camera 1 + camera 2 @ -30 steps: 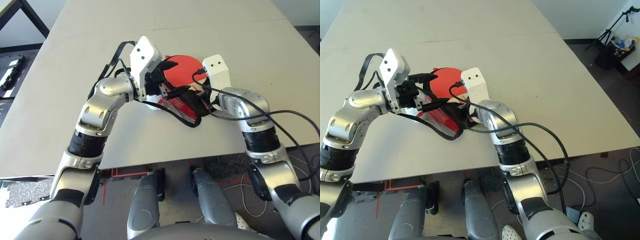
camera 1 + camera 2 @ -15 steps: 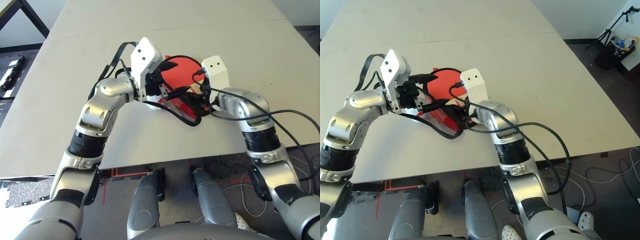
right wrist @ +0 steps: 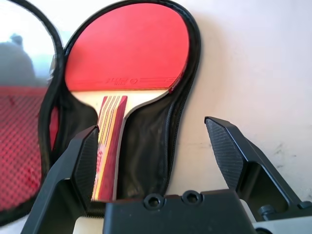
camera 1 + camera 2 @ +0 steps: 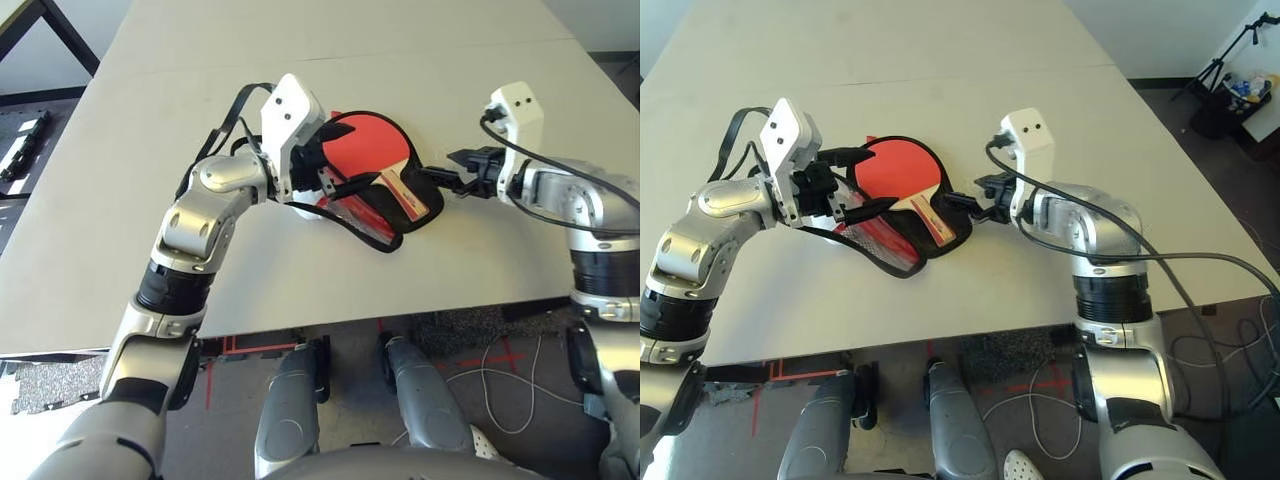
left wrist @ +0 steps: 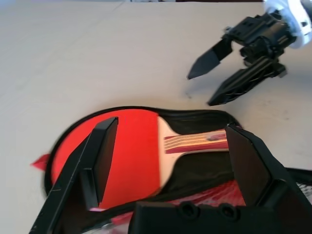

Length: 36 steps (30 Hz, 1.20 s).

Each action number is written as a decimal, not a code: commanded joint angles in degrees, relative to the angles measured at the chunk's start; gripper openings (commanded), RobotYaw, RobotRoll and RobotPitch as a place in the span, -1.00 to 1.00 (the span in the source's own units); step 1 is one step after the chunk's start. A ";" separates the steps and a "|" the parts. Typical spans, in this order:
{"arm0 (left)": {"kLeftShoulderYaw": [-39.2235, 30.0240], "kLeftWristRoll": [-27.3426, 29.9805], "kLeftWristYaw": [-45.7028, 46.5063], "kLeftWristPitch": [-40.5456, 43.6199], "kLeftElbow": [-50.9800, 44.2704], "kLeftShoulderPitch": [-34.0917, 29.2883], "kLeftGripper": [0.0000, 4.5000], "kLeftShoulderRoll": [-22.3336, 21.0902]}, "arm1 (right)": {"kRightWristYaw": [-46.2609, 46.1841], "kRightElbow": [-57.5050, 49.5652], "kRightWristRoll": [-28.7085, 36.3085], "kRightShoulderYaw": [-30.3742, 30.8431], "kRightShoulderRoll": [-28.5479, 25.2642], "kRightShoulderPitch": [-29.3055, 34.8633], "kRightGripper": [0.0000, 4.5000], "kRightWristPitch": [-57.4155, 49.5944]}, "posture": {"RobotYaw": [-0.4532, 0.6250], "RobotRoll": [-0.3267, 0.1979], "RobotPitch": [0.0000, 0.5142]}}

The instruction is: Store the ping-pong paddle in its case and zip it.

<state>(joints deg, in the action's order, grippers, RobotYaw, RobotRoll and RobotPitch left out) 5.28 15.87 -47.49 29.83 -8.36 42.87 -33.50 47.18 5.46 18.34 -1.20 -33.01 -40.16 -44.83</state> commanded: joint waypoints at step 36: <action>-3.42 9.35 -4.46 15.80 -12.55 -7.59 1.00 -14.99 | 18.39 13.47 2.84 -1.70 -5.47 -0.48 0.98 14.65 | -0.11 0.25 -0.11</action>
<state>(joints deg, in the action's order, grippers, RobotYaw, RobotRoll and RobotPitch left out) -1.33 24.33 -53.41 45.96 -20.08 33.82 -51.15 65.50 18.76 20.01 -1.67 -38.45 -40.48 -30.17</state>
